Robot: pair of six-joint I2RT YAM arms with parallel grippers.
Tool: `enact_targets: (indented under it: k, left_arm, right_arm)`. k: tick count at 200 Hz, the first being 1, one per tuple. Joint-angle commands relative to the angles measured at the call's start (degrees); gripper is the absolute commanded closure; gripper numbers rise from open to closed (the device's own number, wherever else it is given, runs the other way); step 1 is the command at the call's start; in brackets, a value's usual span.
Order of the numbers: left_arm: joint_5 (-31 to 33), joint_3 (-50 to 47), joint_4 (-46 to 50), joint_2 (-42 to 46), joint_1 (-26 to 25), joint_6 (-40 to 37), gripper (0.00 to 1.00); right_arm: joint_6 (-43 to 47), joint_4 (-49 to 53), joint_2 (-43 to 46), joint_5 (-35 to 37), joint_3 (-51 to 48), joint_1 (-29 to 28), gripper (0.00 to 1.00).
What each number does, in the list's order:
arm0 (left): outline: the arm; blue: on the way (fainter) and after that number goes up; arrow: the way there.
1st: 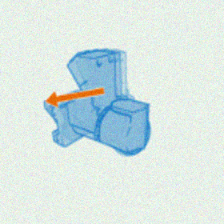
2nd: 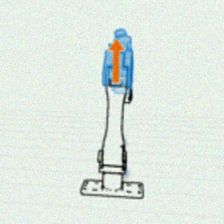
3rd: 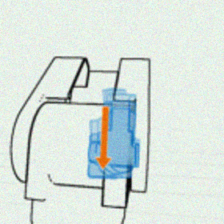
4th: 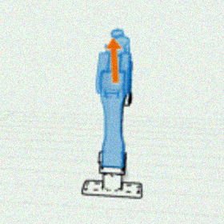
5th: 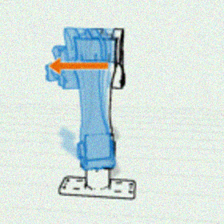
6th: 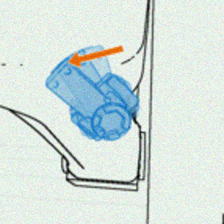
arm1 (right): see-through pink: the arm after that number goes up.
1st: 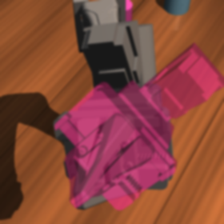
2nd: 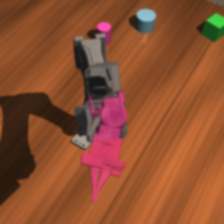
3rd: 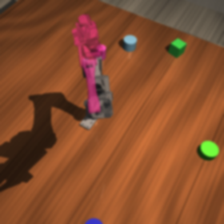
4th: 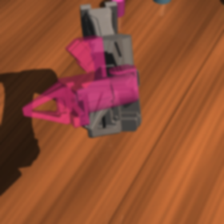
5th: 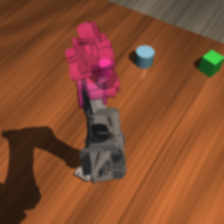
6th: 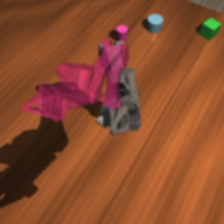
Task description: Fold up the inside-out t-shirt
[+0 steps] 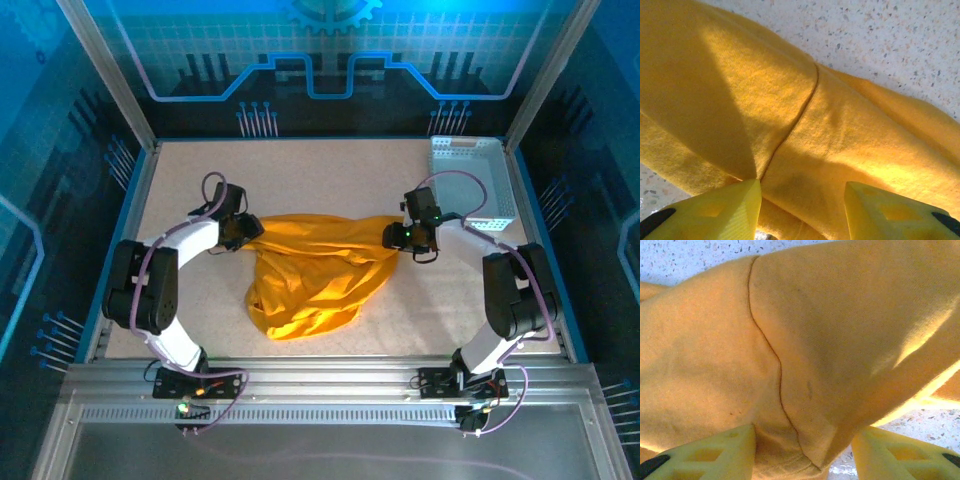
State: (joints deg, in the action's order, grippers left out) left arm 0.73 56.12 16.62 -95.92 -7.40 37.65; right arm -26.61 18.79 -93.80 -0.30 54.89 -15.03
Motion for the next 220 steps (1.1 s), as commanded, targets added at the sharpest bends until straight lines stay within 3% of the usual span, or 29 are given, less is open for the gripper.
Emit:
enact_targets:
  k: [1, 73, 134, 220]
  left_arm:
    - [1.5, 0.4, 2.2, -0.9, 0.2, 1.7, 0.53]
    - [0.8, 3.1, 1.4, -6.4, 0.4, 2.0, 0.62]
    - [2.0, 5.7, 2.4, -5.0, 0.6, 0.8, 0.93]
    - [3.3, 6.6, 5.1, 1.6, 0.6, -1.1, 0.95]
  right_arm:
    - [-0.7, -0.2, -0.9, -0.4, 1.9, 0.2, 0.46]
    - [-0.3, -0.3, -1.3, 0.0, 1.8, 0.3, 0.48]
    - [-0.3, -0.6, -2.3, -0.1, 3.9, 0.3, 0.83]
    - [1.8, 1.5, 4.5, 2.3, 2.9, 0.3, 1.00]
